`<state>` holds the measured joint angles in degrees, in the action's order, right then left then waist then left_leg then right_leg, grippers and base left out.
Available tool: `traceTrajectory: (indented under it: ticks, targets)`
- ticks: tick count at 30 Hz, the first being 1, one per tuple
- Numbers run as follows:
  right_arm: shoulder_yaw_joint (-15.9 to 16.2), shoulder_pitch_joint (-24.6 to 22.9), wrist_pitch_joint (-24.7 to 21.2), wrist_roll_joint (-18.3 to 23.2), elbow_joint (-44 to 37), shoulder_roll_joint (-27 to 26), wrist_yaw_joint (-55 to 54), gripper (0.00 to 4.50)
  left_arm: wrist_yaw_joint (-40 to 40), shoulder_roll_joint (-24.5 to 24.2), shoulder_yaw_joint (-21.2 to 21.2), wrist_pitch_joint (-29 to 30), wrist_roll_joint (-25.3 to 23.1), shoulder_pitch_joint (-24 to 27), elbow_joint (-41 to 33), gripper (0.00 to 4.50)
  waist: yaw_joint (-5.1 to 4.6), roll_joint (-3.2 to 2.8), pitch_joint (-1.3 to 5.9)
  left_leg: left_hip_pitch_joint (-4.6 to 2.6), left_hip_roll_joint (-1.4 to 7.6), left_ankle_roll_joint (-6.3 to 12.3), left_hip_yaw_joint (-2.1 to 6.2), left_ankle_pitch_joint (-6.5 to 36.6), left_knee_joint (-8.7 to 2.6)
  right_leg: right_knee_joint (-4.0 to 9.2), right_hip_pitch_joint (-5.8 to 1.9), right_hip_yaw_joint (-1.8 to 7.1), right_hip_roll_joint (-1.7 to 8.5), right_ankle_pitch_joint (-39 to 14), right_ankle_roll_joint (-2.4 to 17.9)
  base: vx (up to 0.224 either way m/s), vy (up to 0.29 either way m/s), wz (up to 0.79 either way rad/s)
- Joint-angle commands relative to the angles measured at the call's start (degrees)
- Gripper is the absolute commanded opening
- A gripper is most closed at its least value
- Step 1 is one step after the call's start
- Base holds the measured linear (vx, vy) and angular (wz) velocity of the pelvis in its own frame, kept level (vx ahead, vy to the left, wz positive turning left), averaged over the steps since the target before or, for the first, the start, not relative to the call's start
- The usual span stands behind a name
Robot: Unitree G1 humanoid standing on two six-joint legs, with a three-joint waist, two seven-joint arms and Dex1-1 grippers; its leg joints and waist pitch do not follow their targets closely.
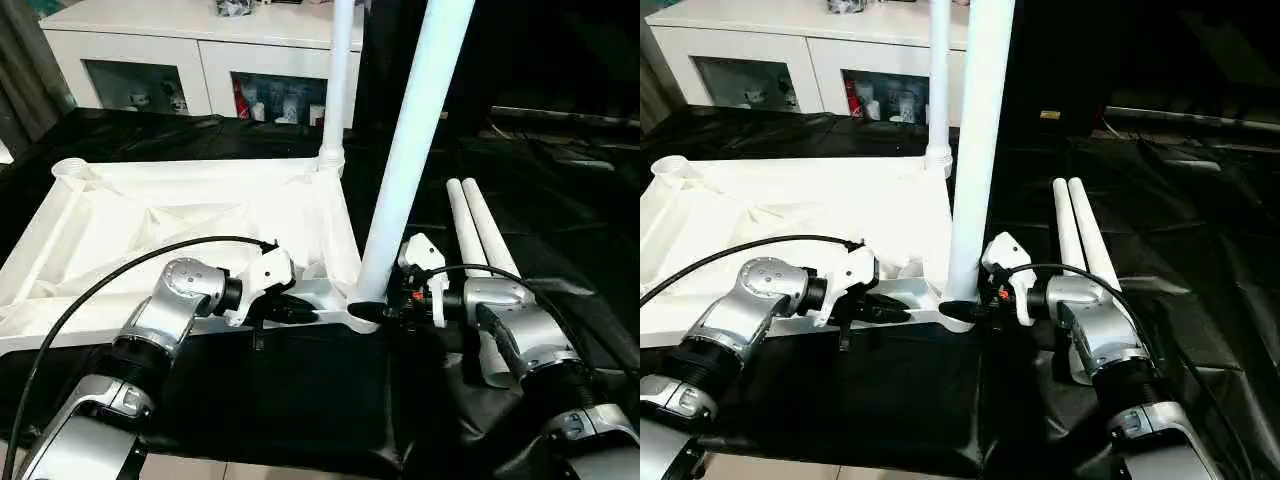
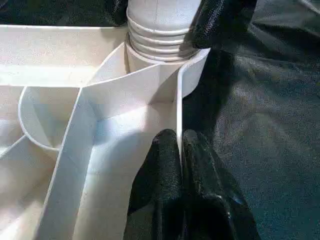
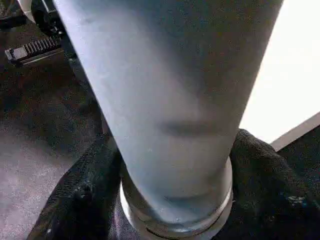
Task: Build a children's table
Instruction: Rotate leg to tighten
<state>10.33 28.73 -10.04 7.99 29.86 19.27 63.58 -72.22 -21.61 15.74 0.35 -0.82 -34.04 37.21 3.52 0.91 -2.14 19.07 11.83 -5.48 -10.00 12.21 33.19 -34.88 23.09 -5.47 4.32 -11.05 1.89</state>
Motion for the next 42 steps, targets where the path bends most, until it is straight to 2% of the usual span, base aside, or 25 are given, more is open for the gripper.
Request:
traceTrajectory:
  ticks: [1,2,5,8,9,11,12,15,20,21,22,26,28,29,30,32,33,34,35,36,37,38,39,40,42]
  targets:
    - [-0.01,-0.24,-0.7,-0.07,-0.47,-0.2,-0.73,2.74,-0.89,0.27,1.39,0.43,-0.12,1.35,0.56,0.0,0.08,0.28,2.92,0.72,1.55,4.27,0.01,5.57,-3.38,4.11,-3.58,3.41,3.98,-9.95,11.26,0.0,0.0,0.0]
    - [-0.08,-0.24,-0.75,-0.09,-0.35,-0.29,-0.98,2.72,-0.66,0.3,1.36,0.44,-0.21,1.31,0.67,0.0,0.08,0.27,2.92,0.72,1.56,4.2,0.02,5.58,-3.39,4.12,-3.58,3.41,3.99,-10.0,11.26,0.0,0.0,0.0]
    - [-1.89,0.34,-0.43,-1.59,3.6,-2.5,-9.35,2.7,7.28,2.46,0.01,1.46,-1.89,-0.57,4.27,0.0,-0.06,0.27,2.8,0.64,1.42,3.61,0.04,6.53,-3.45,4.4,-3.46,3.39,3.99,-11.85,10.79,0.0,0.0,0.0]
    - [-4.15,0.96,-0.2,-2.72,7.79,-5.4,-19.21,2.69,15.03,5.3,-1.36,3.09,-2.84,-2.81,7.78,0.0,-0.43,0.17,2.42,0.31,1.22,1.64,0.11,9.52,-3.6,5.34,-2.98,3.32,4.04,-19.78,8.8,0.0,0.0,0.0]
    - [-4.91,1.0,-0.62,-2.84,8.83,-6.56,-22.4,2.69,18.06,6.53,-1.85,3.98,-3.11,-3.69,8.99,0.0,-0.5,0.28,2.51,0.45,1.28,1.25,0.39,10.1,-3.74,5.35,-3.25,3.2,4.1,-21.42,7.91,0.0,0.0,0.0]
    - [-6.78,1.07,-1.82,-2.73,10.11,-9.58,-30.05,2.68,25.14,10.05,-3.14,5.98,-3.13,-5.88,11.53,0.0,-0.77,0.23,2.33,0.16,1.35,1.43,0.18,11.19,-3.74,5.72,-2.74,3.39,3.98,-21.73,7.84,0.0,0.0,0.0]
    - [-8.17,1.31,-2.56,-2.11,10.7,-11.33,-33.91,2.68,27.29,11.85,-3.2,6.13,-3.21,-6.76,12.3,0.0,-0.64,0.26,2.48,0.07,1.25,1.08,0.29,11.03,-3.72,5.64,-2.84,3.37,4.04,-21.58,7.72,0.0,0.0,0.0]
    - [-11.3,2.31,-2.37,-0.53,12.51,-14.77,-40.71,2.68,28.18,15.35,-2.13,3.99,-3.55,-7.95,13.33,0.0,-0.61,0.23,2.57,0.32,1.16,1.62,0.34,10.17,-3.73,5.55,-3.01,3.42,4.06,-20.04,7.68,0.0,0.0,0.0]
    - [-11.85,2.62,0.69,-1.14,13.11,-15.96,-43.67,2.68,28.53,16.5,-1.06,2.2,-4.85,-8.66,14.69,0.0,-0.42,-0.04,2.73,0.52,1.1,2.59,0.23,8.79,-3.62,5.28,-3.15,3.46,4.07,-16.3,8.41,0.0,0.0,0.0]
    - [-12.04,2.6,1.02,-1.04,12.84,-16.07,-43.6,3.24,28.74,16.42,-1.09,1.95,-5.03,-8.85,15.2,0.0,-0.46,-0.05,2.76,0.54,1.13,2.68,0.24,8.85,-3.65,5.24,-3.17,3.46,4.06,-15.8,8.65,0.0,0.0,0.0]
    - [-12.43,2.47,1.63,-0.93,12.25,-16.24,-43.44,3.24,29.0,16.24,-1.24,1.56,-5.19,-9.14,16.06,0.0,-0.47,-0.16,2.72,0.55,1.08,2.79,0.23,9.25,-3.68,5.34,-3.22,3.43,4.03,-15.92,8.62,0.0,0.0,0.0]
    - [-12.01,2.07,1.68,-1.27,10.36,-15.82,-41.98,3.56,29.0,15.77,-1.45,0.05,-5.52,-9.38,16.81,0.0,-0.37,-0.04,2.62,0.59,1.04,3.09,0.25,9.85,-3.71,5.55,-3.23,3.42,4.11,-18.01,8.09,0.0,0.0,0.0]
    - [-11.55,1.93,2.02,-1.56,9.44,-15.28,-41.45,3.56,28.76,15.65,-1.59,-0.95,-5.55,-9.41,16.94,0.0,-0.31,-0.02,2.63,0.63,1.07,3.19,0.29,9.64,-3.7,5.59,-3.27,3.38,4.11,-18.25,7.89,0.0,0.0,0.0]
    - [-11.31,1.64,2.25,-1.51,8.12,-14.65,-40.71,3.56,29.06,15.62,-1.82,-1.79,-5.57,-9.43,17.01,0.0,-0.31,0.32,2.64,0.67,1.1,3.3,0.23,9.51,-3.71,5.55,-3.27,3.4,4.11,-18.17,7.8,0.0,0.0,0.0]
    - [-10.84,0.1,1.37,-0.02,3.12,-12.6,-36.92,3.56,30.56,15.78,-2.75,-4.25,-5.16,-9.63,17.1,0.0,-0.22,0.33,2.6,0.72,1.16,3.51,0.28,9.21,-3.74,5.49,-3.3,3.42,4.15,-18.09,7.68,0.0,0.0,0.0]
    - [-10.57,-2.27,-0.14,2.11,-3.09,-10.29,-32.02,3.56,31.59,16.15,-4.22,-6.38,-3.97,-10.01,17.2,0.0,0.34,0.6,2.63,0.44,1.21,4.94,0.09,8.83,-3.52,5.42,-3.21,3.58,3.98,-16.19,7.1,0.0,0.0,0.0]
    - [-10.57,-2.27,-0.14,2.11,-3.09,-10.29,-32.02,3.56,31.59,16.15,-4.22,-6.38,-3.97,-10.01,17.2,0.0,0.33,0.66,2.73,0.98,1.12,5.53,0.23,7.42,-3.53,5.09,-3.71,3.51,4.04,-14.69,7.11,0.0,0.0,0.0]
    - [-10.54,-3.73,-0.83,3.13,-6.18,-8.96,-29.69,3.61,31.1,16.27,-5.01,-6.58,-3.02,-10.11,16.88,0.28,0.31,0.53,2.74,1.04,1.09,5.71,0.2,6.98,-3.49,5.08,-3.62,3.45,4.03,-14.38,7.27,0.0,0.0,0.0]
    - [-10.51,-7.99,-2.4,5.46,-13.46,-4.45,-23.92,3.63,29.89,15.9,-6.97,-5.54,-0.82,-10.17,15.25,0.45,0.29,0.54,2.79,1.12,1.12,5.97,0.23,6.21,-3.38,4.92,-3.66,3.44,4.04,-13.48,7.19,0.0,0.0,0.0]
    - [-10.57,-9.32,-2.93,6.16,-15.58,-3.03,-22.28,3.63,29.48,15.69,-7.55,-5.28,-0.21,-10.12,14.62,0.57,0.63,0.57,2.8,1.18,1.0,6.39,0.23,5.22,-3.27,5.01,-4.03,3.45,3.91,-12.01,6.84,0.0,0.0,0.0]
    - [-10.58,-10.05,-3.23,6.53,-16.7,-2.3,-21.5,3.63,29.26,15.57,-7.85,-5.25,0.04,-10.06,14.29,0.57,1.11,0.44,3.16,0.51,1.43,7.4,0.07,4.55,-2.96,4.49,-3.52,3.71,4.04,-7.87,8.78,0.0,0.0,0.0]
    - [-10.79,-11.22,-3.5,7.18,-18.37,-1.12,-20.39,3.63,29.66,15.14,-8.63,-5.4,0.51,-10.03,13.55,0.64,1.04,0.23,3.32,0.52,1.42,7.67,0.03,3.71,-2.89,4.14,-3.38,3.7,3.95,-5.42,10.01,0.0,0.0,0.0]
    - [-11.03,-12.31,-3.92,7.87,-20.01,-0.15,-19.49,3.63,30.2,14.63,-9.53,-5.37,1.05,-10.02,12.74,0.76,1.02,0.1,3.45,1.36,1.54,8.17,0.39,1.21,-2.8,3.29,-3.91,3.51,3.93,-0.03,11.57,0.0,0.0,0.0]
    - [-11.26,-13.18,-4.57,8.45,-21.49,0.57,-18.84,3.63,30.67,14.2,-10.18,-5.5,1.41,-10.07,12.31,0.88,0.79,0.44,3.53,1.44,1.58,9.01,0.4,-0.29,-2.54,2.95,-3.83,3.38,3.91,3.75,12.8,0.0,0.0,0.0]
    - [-11.72,-15.13,-6.5,10.26,-25.14,1.97,-17.02,3.63,31.15,12.34,-11.57,-4.0,2.02,-10.17,10.95,0.94,0.64,0.41,3.34,1.52,1.43,9.99,0.27,0.18,-2.47,3.06,-3.95,3.3,3.96,4.01,13.68,0.0,0.0,0.0]
